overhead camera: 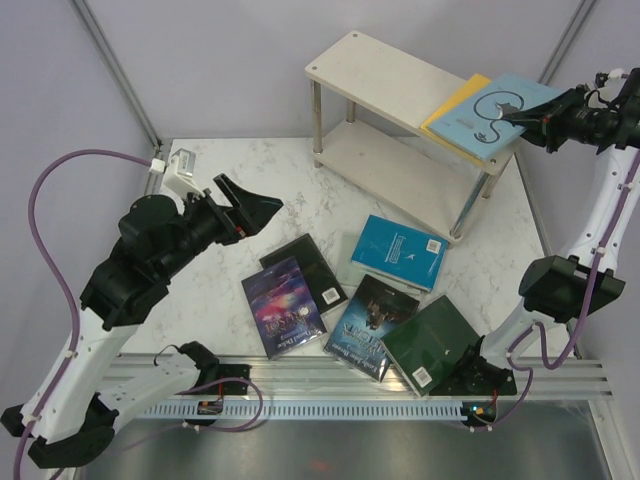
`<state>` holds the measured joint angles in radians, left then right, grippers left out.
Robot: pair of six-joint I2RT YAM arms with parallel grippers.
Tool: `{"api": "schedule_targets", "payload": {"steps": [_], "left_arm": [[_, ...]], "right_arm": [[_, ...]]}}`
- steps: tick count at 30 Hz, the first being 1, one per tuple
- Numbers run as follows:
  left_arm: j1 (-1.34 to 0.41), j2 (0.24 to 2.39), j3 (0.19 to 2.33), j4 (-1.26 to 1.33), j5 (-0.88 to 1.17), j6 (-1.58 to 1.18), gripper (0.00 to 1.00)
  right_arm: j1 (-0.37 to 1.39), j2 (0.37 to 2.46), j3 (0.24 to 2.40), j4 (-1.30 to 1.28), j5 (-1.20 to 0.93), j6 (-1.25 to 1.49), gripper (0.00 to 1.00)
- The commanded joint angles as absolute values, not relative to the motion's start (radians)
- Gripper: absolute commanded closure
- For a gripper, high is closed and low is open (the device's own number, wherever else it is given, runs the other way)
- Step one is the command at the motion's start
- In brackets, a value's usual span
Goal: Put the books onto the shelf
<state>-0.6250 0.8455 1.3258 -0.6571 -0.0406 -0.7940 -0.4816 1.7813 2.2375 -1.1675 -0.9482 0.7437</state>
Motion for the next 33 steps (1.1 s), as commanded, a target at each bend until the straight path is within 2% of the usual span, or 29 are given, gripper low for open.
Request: {"api": "schedule_targets", "payload": {"steps": [1,3,4,6,7,8,17,22,23,24,25,26,27,28,30,33], "left_arm": [[-0.623,0.859,1.345,-0.658,-0.009,-0.749,0.03],[-0.623,0.873,1.350,-0.658,-0.005,-0.744,0.04],[-0.623,0.877,1.351,-0.658,-0.005,-0.742,0.04],[-0.623,0.891,1.361,-0.658,0.023,-0.738,0.04],[-0.623,0.899,1.365,-0.658,0.026,-0.736,0.04],[-0.623,0.902,1.373,-0.658,0.032,-0.735,0.04],[-0.623,0.968,1.440,-0.687,0.075,-0.709,0.06],[-0.623,0.997,1.460,-0.695,0.100,-0.703,0.07],[-0.623,1.002,1.462,-0.693,0.104,-0.700,0.07],[-0.623,1.002,1.462,-0.693,0.104,-0.699,0.07],[-0.623,1.009,1.466,-0.695,0.107,-0.698,0.07],[-0.623,1.011,1.468,-0.695,0.109,-0.696,0.07],[-0.623,1.014,1.470,-0.695,0.110,-0.695,0.07],[-0.623,1.015,1.473,-0.695,0.110,-0.693,0.07],[-0.623,1.017,1.471,-0.695,0.112,-0.692,0.07],[-0.623,1.020,1.470,-0.695,0.114,-0.690,0.07]], "right_arm": [[-0.476,1.844,2.270,-1.267,-0.887,0.568,0.94],[-0.469,1.851,2.284,-1.269,-0.874,0.558,0.81],[-0.468,1.853,2.286,-1.272,-0.864,0.552,0.62],[-0.462,1.853,2.284,-1.299,-0.845,0.523,0.46],[-0.460,1.853,2.284,-1.310,-0.815,0.514,0.03],[-0.460,1.852,2.283,-1.336,-0.799,0.487,0.02],[-0.465,1.766,2.215,-1.457,-0.536,0.411,0.02],[-0.468,1.737,2.197,-1.457,-0.511,0.416,0.02],[-0.469,1.735,2.197,-1.456,-0.514,0.414,0.05],[-0.469,1.735,2.197,-1.453,-0.518,0.414,0.19],[-0.469,1.736,2.197,-1.445,-0.528,0.417,0.26],[-0.471,1.735,2.197,-1.439,-0.544,0.422,0.37],[-0.471,1.729,2.195,-1.431,-0.551,0.425,0.58],[-0.471,1.724,2.189,-1.410,-0.557,0.436,0.65],[-0.471,1.707,2.177,-1.387,-0.577,0.448,0.72],[-0.471,1.698,2.143,-1.351,-0.604,0.466,0.73]]}}
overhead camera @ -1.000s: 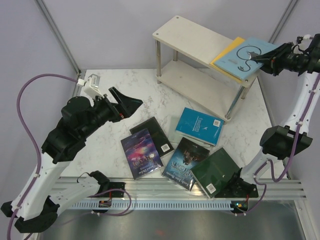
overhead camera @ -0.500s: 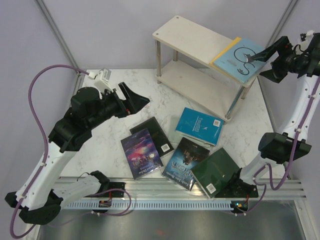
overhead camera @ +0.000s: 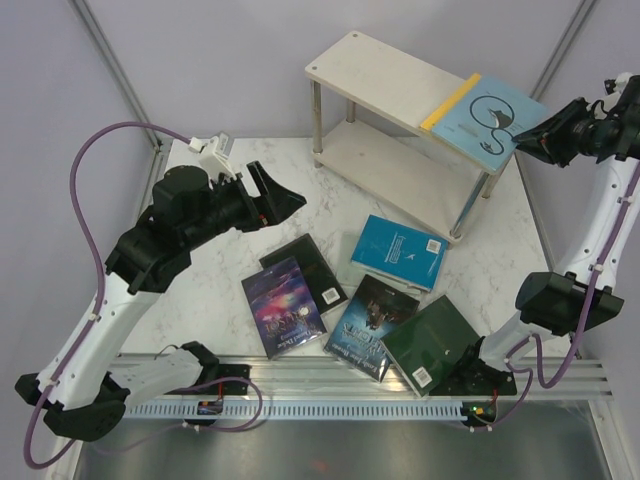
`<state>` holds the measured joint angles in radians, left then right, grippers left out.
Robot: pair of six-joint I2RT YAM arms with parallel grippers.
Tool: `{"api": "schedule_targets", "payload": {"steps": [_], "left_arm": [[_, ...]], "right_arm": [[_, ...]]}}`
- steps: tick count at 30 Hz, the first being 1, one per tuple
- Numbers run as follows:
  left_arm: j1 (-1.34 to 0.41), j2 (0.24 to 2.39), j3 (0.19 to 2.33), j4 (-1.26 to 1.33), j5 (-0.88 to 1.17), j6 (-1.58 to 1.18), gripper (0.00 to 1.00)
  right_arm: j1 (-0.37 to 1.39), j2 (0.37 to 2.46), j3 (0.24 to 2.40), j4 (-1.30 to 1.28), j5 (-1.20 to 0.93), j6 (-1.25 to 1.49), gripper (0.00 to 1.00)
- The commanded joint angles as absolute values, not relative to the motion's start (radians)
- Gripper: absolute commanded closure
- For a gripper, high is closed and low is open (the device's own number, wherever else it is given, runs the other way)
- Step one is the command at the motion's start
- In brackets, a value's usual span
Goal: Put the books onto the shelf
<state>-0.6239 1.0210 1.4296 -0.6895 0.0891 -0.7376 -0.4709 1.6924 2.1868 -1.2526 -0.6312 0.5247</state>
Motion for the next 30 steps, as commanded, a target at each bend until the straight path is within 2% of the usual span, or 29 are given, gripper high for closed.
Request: {"api": "schedule_targets", "payload": {"steps": [1,8,18,22,30], "left_arm": [[-0.623,1.022,1.468,-0.696,0.115,-0.690,0.07],[-0.623,1.023,1.465,-0.696,0.103,-0.687,0.07],[-0.623,1.046,1.476,-0.696,0.100,-0.683,0.07],[-0.623,1.055,1.479,-0.695,0.098,-0.680,0.07],[-0.623,1.066,1.483,-0.693,0.092,-0.681,0.07]], "right_arm": [[-0.471,1.700,2.135,-1.345,-0.609,0.468,0.74],[-0.469,1.690,2.086,-1.293,-0.635,0.500,0.79],[-0.439,1.686,2.066,-1.168,-0.660,0.604,0.80],[-0.437,1.690,2.083,-1.138,-0.663,0.638,0.79],[-0.437,1.700,2.128,-1.068,-0.696,0.698,0.72]]}}
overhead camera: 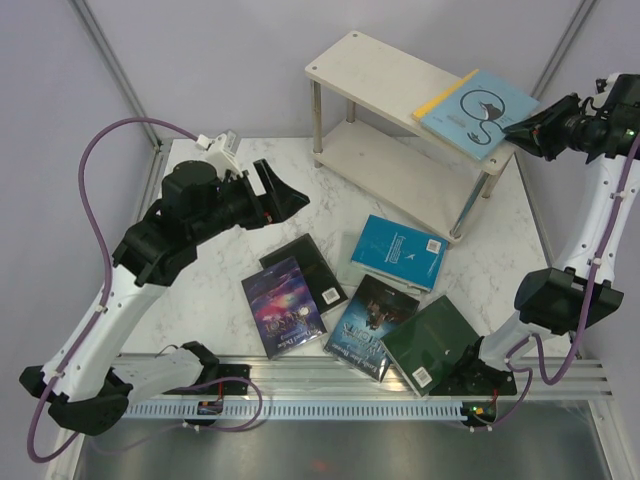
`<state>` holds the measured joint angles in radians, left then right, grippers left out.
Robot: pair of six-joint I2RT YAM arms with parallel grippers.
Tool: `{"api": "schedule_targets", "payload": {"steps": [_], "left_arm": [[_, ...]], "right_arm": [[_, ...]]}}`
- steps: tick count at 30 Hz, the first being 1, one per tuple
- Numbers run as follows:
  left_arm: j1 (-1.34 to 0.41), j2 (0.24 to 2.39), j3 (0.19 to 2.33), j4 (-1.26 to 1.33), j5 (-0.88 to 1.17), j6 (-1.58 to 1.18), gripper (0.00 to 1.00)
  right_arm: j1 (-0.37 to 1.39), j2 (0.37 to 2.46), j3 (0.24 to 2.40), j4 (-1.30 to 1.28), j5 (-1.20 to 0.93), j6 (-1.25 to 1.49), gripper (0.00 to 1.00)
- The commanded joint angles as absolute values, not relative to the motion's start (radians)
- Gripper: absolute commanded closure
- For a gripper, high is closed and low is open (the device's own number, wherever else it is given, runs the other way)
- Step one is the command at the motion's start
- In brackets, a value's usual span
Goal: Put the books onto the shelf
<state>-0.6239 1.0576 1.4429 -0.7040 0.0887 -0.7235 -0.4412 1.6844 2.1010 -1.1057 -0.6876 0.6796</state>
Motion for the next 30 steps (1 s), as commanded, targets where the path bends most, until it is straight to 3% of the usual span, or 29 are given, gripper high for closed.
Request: {"api": "schedule_targets", "payload": {"steps": [1,27,30], "left_arm": [[-0.623,1.068,1.485,-0.693,0.095,-0.681,0.07],[-0.623,1.100,1.506,-0.686,0.083,-0.680,0.08],[-0.621,1.095,1.506,-0.687,0.083,-0.678,0.08]], "right_arm": [[-0.436,1.697,2.125,-1.060,-0.706,0.704,0.72],[-0.373,1.694,2.123,-0.926,-0.681,0.772,0.72],[-0.376,1.637,2.163,-0.940,-0.600,0.749,0.63]]}}
